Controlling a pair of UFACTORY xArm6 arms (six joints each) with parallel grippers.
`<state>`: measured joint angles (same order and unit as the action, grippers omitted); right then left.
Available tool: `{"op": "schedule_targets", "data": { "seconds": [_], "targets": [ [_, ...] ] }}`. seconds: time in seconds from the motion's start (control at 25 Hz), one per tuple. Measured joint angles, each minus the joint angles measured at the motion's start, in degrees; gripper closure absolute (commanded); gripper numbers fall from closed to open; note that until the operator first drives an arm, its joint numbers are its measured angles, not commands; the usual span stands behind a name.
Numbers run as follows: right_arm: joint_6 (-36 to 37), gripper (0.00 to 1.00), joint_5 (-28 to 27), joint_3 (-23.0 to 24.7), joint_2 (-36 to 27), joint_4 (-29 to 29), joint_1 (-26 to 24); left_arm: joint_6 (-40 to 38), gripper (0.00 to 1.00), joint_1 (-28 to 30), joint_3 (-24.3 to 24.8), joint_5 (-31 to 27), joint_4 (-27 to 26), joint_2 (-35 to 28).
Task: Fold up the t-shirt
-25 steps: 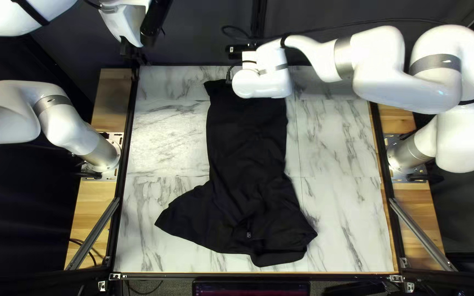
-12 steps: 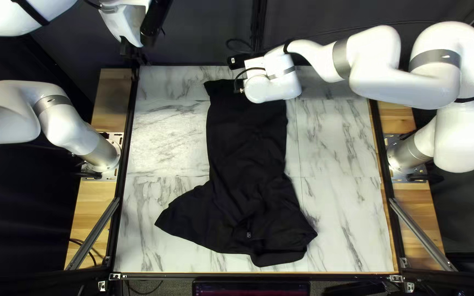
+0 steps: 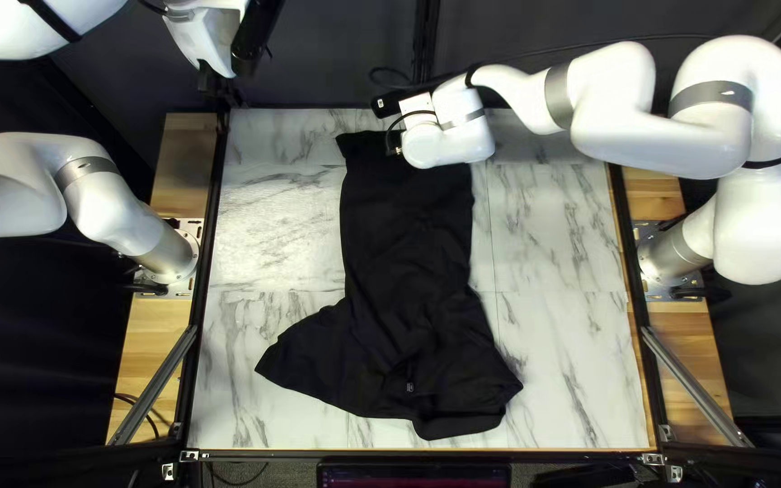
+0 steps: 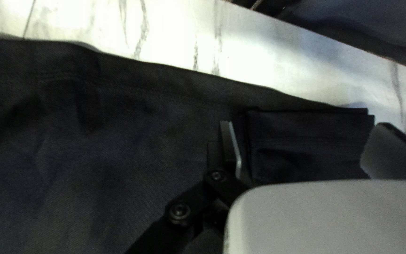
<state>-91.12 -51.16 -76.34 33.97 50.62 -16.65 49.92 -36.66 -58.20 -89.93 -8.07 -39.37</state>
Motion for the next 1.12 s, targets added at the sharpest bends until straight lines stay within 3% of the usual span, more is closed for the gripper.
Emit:
{"op": "schedule_targets", "data": {
  "seconds": [1.12],
  "targets": [
    [-1.79, 1.00, -3.12, -1.87, -1.59, -0.26, -0.45, 0.00, 0.00, 0.00, 0.00, 0.00, 0.00, 0.00]
  ]
}}
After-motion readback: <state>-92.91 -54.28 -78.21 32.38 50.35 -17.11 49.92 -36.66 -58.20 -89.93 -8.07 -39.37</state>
